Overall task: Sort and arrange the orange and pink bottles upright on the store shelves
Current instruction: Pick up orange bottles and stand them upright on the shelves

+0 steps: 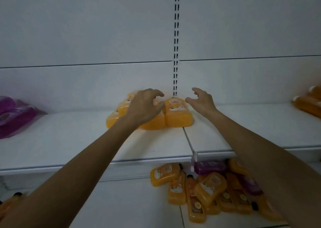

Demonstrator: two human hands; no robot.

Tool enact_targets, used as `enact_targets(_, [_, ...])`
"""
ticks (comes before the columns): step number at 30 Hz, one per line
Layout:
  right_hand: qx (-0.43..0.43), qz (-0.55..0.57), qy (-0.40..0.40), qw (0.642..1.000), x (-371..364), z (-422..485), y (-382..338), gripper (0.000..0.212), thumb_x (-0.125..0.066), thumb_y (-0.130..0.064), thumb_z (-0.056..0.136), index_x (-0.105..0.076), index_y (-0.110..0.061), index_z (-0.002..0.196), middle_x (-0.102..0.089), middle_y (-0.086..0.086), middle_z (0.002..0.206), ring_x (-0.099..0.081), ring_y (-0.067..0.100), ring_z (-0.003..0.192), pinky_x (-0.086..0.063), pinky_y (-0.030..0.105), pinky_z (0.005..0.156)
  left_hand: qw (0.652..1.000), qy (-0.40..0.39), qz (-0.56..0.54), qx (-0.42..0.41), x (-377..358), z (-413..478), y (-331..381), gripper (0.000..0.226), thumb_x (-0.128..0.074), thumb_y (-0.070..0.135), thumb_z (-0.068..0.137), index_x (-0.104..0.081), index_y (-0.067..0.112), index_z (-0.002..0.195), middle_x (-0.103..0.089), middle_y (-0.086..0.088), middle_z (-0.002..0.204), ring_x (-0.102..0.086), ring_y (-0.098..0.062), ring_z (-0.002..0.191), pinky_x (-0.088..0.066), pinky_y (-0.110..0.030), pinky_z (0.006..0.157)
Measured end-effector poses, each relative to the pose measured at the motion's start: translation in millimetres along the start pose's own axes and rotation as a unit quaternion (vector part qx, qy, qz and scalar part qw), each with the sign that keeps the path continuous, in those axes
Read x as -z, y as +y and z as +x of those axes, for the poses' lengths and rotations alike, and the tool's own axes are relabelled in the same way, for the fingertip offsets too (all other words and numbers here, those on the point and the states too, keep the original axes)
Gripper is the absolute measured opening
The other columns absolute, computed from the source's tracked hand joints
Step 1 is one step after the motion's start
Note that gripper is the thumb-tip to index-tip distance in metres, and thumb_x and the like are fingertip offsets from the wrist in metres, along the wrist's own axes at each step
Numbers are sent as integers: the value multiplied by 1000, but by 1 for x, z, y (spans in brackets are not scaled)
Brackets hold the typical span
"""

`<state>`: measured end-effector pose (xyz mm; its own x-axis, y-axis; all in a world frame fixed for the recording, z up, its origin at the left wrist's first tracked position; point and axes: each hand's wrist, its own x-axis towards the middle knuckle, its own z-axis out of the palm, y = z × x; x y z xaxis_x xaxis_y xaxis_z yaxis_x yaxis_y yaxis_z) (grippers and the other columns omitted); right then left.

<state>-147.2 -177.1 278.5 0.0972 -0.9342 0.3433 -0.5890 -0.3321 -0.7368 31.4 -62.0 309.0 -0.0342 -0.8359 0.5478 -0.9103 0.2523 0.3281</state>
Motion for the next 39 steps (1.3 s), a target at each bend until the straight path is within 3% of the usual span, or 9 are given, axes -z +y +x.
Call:
enact_targets(5, [2,-36,24,999,46,-35,31,62,-62,-24,87,-39,-11,142,-47,10,140,-40,25,131,-35,34,106,999,-22,-17,-37,-34,-26,44,37,-54,30,88,-63,12,118,-62,-8,123,-55,-25,113,-42,-36,96])
enact_targets(9, [-8,-40,61,997,89,-54,57,59,-63,-22,87,-42,-10,140,-50,9,138,-42,25,129,-36,33,104,997,-22,-26,-69,-55,-40,87,33,-54,26,90,-61,14,120,-61,-5,124,-51,-21,117,-37,-32,96])
enact_targets(15, [21,-42,91,995,147,-98,95,48,-61,-16,87,-50,-10,133,-56,6,128,-52,21,115,-42,32,99,994,-45,-70,-69,-101,-63,153,32,-54,26,89,-61,16,119,-61,-2,123,-53,-19,112,-40,-30,91])
enact_targets(18, [31,-50,149,987,182,-127,122,34,-61,-13,85,-60,-7,118,-64,3,103,-58,17,93,-49,32,87,991,-60,-108,-48,-127,-80,189,30,-57,22,88,-63,13,115,-64,-5,114,-57,-18,105,-40,-27,87])
enact_targets(21, [14,-65,176,982,214,-159,155,23,-61,-12,83,-62,-7,105,-59,-2,84,-54,14,78,-49,33,76,986,-67,-148,-25,-150,-97,222,27,-57,20,88,-64,11,112,-64,-6,109,-58,-18,100,-43,-26,84])
enact_targets(26, [-43,-103,134,985,240,-203,217,19,-63,-11,80,-63,-7,98,-59,-1,85,-55,15,79,-51,37,76,976,-115,-183,38,-197,-133,252,26,-58,20,86,-64,12,110,-63,-7,111,-59,-19,98,-48,-31,85])
enact_targets(31, [-90,-77,51,992,229,-223,260,19,-65,-10,81,-64,-9,100,-61,-1,85,-56,14,81,-51,35,81,971,-171,-151,76,-243,-167,242,24,-59,20,82,-68,11,102,-68,-10,103,-63,-26,93,-51,-36,79])
enact_targets(34, [-112,-64,-11,992,209,-227,281,19,-67,-10,81,-64,-7,100,-64,4,89,-58,14,84,-49,29,80,964,-195,-147,104,-265,-177,224,20,-59,17,85,-69,7,99,-69,-12,98,-63,-28,90,-48,-31,75])
enact_targets(39, [-137,-90,-56,985,173,-210,320,20,-65,-7,80,-67,-5,100,-68,8,96,-59,15,86,-38,11,66,946,-218,-164,176,-303,-180,181,22,-58,17,88,-68,7,105,-69,-11,106,-63,-26,98,-47,-29,82])
